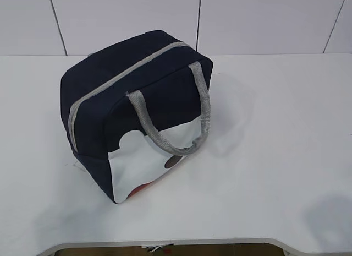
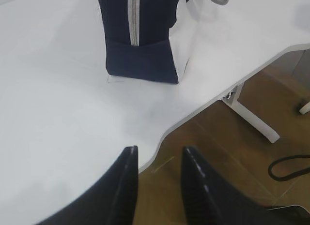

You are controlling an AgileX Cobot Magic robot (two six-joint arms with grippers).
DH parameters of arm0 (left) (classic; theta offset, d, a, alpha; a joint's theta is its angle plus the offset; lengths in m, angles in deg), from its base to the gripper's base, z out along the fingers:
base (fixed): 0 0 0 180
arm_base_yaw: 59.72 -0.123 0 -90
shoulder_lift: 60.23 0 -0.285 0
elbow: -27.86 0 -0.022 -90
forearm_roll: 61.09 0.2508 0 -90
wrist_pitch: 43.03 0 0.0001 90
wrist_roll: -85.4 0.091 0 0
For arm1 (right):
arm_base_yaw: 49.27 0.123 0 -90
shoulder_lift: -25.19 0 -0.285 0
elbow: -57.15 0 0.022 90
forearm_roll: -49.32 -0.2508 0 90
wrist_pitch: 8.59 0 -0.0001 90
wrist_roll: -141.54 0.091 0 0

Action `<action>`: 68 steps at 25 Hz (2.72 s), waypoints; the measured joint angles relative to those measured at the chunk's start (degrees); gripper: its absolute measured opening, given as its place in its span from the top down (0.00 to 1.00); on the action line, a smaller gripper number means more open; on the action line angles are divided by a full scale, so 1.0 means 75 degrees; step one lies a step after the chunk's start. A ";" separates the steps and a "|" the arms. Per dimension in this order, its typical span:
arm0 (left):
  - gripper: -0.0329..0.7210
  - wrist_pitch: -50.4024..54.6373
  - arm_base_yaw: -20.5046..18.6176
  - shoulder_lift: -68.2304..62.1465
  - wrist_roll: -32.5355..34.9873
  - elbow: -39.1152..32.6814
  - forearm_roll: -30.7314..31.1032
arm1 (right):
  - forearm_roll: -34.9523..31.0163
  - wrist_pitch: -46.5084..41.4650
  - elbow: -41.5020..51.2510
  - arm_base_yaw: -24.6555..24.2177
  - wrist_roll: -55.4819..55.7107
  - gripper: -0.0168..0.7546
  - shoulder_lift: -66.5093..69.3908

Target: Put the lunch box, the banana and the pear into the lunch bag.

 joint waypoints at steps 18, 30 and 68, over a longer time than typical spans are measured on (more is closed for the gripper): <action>0.64 0.0000 -0.0468 0.0000 -0.0977 -0.0016 0.1253 | 0.0000 0.0000 0.0010 0.0000 0.0015 0.44 0.0000; 0.64 0.0000 -0.2479 0.0000 -0.0990 -0.0016 0.0942 | 0.0000 0.0011 0.0010 -0.2943 0.0015 0.44 0.0000; 0.64 0.0000 -0.3009 0.0000 -0.0990 -0.0016 0.0913 | 0.0000 0.0011 0.0010 -0.3112 0.0015 0.44 0.0000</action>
